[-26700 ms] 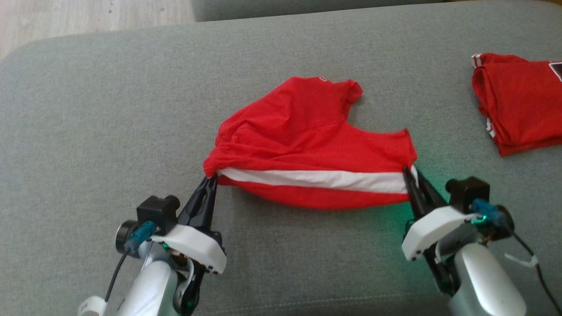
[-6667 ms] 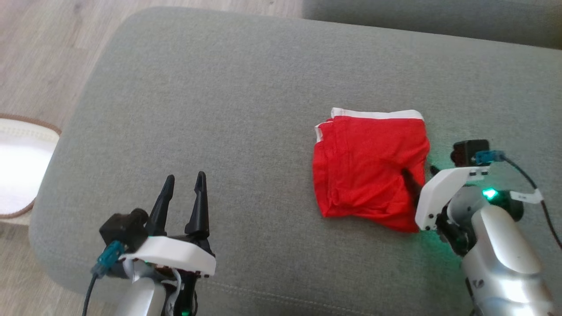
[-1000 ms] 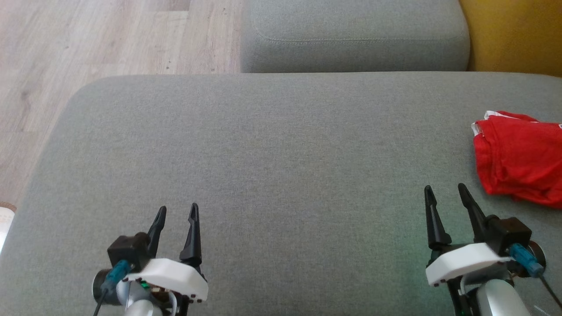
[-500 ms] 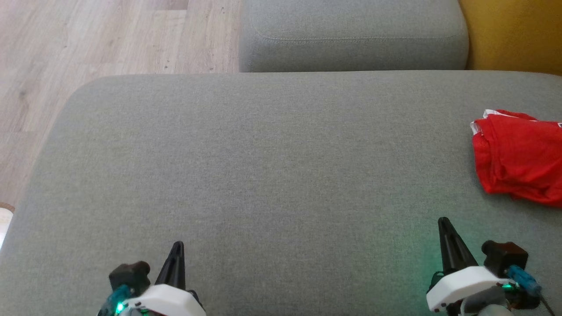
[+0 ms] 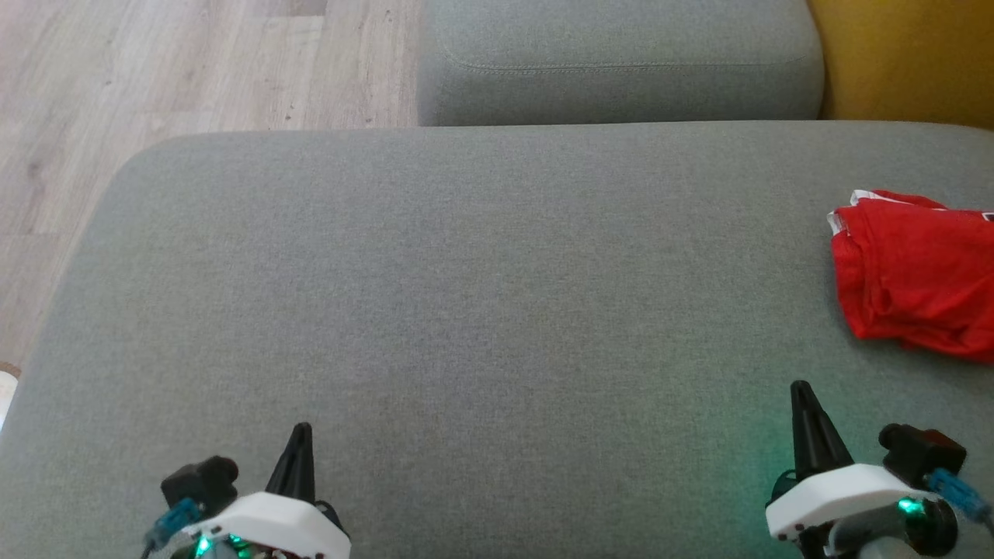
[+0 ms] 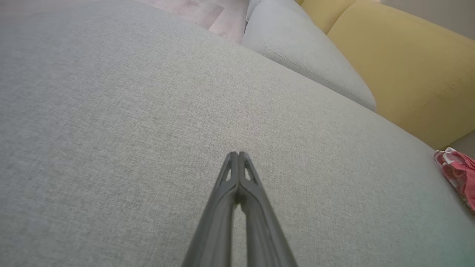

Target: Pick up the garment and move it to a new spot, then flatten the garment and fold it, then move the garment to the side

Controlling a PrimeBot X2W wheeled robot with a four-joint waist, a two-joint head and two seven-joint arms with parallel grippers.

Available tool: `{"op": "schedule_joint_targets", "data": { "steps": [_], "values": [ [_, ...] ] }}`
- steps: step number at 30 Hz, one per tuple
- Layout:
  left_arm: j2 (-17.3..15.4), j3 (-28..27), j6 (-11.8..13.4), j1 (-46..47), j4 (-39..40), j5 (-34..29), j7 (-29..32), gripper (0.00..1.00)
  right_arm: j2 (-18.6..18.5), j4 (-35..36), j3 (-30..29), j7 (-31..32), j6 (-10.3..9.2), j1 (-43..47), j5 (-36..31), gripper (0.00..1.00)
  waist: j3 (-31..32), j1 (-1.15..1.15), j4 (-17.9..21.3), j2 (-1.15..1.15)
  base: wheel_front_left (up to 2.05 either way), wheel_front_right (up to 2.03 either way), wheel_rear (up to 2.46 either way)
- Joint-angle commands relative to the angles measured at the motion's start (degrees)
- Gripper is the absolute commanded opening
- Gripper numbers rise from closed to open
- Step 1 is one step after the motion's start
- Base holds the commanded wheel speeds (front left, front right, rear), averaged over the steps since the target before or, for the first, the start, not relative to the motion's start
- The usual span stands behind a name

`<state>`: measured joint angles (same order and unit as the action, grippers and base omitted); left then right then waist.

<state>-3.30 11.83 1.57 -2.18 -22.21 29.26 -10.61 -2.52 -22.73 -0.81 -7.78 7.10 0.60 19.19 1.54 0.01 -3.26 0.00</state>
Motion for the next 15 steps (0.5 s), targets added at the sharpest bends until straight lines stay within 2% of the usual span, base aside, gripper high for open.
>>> {"op": "schedule_joint_targets", "data": {
  "steps": [1, 15],
  "values": [
    [0.0, -1.5, -0.5, 3.1, 2.2, 1.9, 0.3, 0.00, -0.1, 2.3, -0.3, 0.4, 0.08, -2.9, 2.3, 0.00, 0.0, 0.00, 0.1, 0.00, 0.00, 0.00, 0.00],
    [0.1, -3.8, -1.6, 3.8, 3.1, 10.2, 2.6, 0.00, -0.1, 3.2, -1.1, 2.3, 0.12, -3.4, 12.0, 0.00, -0.3, 0.00, 0.5, 0.00, 0.00, 0.00, 0.00]
  ]
}}
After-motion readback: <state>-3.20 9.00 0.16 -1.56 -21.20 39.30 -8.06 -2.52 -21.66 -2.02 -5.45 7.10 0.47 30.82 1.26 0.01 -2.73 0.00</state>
